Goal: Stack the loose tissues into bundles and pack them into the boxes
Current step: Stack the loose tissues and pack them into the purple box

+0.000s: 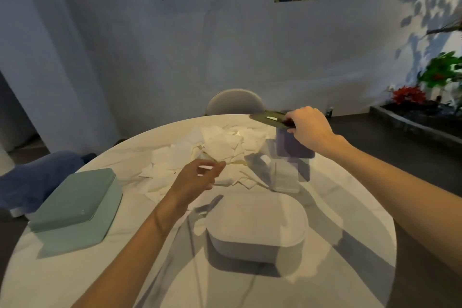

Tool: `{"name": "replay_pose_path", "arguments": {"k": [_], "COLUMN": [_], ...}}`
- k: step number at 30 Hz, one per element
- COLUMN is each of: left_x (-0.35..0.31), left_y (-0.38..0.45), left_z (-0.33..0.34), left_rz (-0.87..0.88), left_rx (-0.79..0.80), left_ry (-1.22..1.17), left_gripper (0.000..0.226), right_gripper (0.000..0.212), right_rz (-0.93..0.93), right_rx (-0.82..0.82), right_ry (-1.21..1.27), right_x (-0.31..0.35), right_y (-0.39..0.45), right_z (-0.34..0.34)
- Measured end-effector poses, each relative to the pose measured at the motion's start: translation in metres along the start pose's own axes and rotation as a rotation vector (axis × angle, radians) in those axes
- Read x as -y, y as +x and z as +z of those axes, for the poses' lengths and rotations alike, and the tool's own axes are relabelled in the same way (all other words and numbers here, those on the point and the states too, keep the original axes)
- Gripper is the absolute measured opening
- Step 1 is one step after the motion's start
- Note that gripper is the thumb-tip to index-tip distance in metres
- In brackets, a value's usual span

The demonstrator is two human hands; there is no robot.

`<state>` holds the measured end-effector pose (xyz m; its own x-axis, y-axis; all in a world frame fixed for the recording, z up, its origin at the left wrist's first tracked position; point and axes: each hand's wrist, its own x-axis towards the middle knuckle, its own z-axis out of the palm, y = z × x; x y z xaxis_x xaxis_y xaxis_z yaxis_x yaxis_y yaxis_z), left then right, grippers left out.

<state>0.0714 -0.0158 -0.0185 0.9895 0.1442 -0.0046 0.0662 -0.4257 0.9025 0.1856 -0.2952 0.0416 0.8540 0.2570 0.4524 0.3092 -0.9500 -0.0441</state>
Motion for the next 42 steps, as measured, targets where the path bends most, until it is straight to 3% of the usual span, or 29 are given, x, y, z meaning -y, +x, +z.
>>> {"name": "replay_pose_path", "arguments": {"k": [4,6,11,14,17,19,23,26,29,32,35,37,40,42], "left_x": [-0.026,-0.031,-0.018,-0.012,-0.006,0.001,0.007,0.012,0.016,0.024,0.042,0.05,0.059,0.061], "left_y": [0.006,0.007,0.002,-0.01,-0.021,-0.023,-0.029,-0.034,-0.041,-0.048,-0.052,-0.057,-0.062,-0.064], "left_z": [0.002,0.002,-0.01,-0.025,-0.035,-0.041,-0.051,-0.055,-0.062,-0.075,-0.094,-0.105,-0.111,-0.11], "left_rz": [-0.106,-0.209,-0.273,-0.282,-0.311,-0.317,-0.364,-0.36,-0.349,-0.381,-0.391,-0.394,-0.409,-0.41], "left_rx": [0.133,0.174,0.115,-0.007,-0.068,-0.112,-0.067,-0.078,-0.114,-0.123,-0.135,-0.15,-0.107,-0.066], "left_ry": [-0.278,-0.529,-1.09,-1.06,-0.988,-0.942,-0.845,-0.851,-0.832,-0.846,-0.795,-0.75,-0.673,-0.63], "left_gripper": [0.083,0.092,0.102,0.09,0.037,0.02,0.039,0.034,0.024,0.011,0.032,0.046,0.066,0.068], "right_gripper": [0.034,0.036,0.028,0.033,0.03,0.029,0.037,0.045,0.053,0.056,0.115,0.134,0.127,0.115], "right_rz": [-0.165,-0.3,-0.438,-0.467,-0.535,-0.584,-0.639,-0.694,-0.658,-0.433,-0.311,-0.315,-0.292,-0.256], "right_rx": [-0.129,-0.191,-0.145,-0.084,-0.035,-0.008,0.019,0.069,0.123,0.108,0.466,0.713,0.751,0.73], "right_ry": [0.134,0.21,0.294,0.271,0.22,0.199,0.194,0.152,0.422,0.687,0.412,0.217,0.143,0.16], "right_x": [0.037,0.064,0.128,0.146,0.164,0.174,0.184,0.191,0.19,0.18,0.157,0.142,0.128,0.119], "right_y": [-0.01,-0.02,-0.045,-0.048,-0.056,-0.062,-0.068,-0.074,-0.08,-0.094,-0.107,-0.114,-0.119,-0.118], "right_z": [-0.025,-0.029,-0.027,-0.024,-0.025,-0.027,-0.027,-0.023,-0.02,-0.02,-0.006,0.001,0.004,0.001]}}
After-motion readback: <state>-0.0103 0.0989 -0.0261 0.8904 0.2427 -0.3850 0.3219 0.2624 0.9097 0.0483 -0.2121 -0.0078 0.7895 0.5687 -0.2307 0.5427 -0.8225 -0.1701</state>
